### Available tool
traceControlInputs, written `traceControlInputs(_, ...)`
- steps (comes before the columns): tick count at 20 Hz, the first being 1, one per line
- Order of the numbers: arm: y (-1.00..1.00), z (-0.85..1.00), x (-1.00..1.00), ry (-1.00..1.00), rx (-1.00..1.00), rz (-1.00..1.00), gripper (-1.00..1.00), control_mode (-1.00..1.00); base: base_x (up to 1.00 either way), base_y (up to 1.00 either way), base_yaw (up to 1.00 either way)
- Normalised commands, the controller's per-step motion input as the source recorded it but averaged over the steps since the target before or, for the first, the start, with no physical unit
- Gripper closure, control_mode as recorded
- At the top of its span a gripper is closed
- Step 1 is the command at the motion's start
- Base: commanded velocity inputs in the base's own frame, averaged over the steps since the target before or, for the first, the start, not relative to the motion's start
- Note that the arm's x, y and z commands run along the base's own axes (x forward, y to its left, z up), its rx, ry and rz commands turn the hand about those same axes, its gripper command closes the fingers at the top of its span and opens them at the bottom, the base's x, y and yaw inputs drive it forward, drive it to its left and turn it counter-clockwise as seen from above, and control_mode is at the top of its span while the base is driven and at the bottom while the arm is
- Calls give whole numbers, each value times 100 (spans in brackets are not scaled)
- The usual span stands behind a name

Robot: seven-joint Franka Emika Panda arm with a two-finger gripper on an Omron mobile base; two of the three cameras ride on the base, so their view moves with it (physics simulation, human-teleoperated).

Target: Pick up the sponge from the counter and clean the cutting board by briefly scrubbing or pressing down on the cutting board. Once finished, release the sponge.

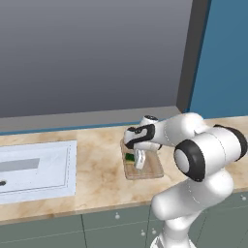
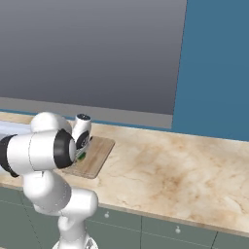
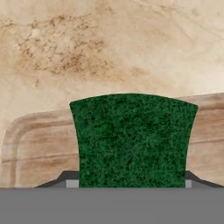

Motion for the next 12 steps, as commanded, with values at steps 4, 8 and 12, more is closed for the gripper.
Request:
traceControlInputs(4,1,0,69,0,0,-4,100,-100,0,0,0)
traceControlInputs(8,0,0,72,0,0,-4,100,-100,0,0,0)
traceControlInputs(12,0,0,69,0,0,-5,100,-100,0,0,0)
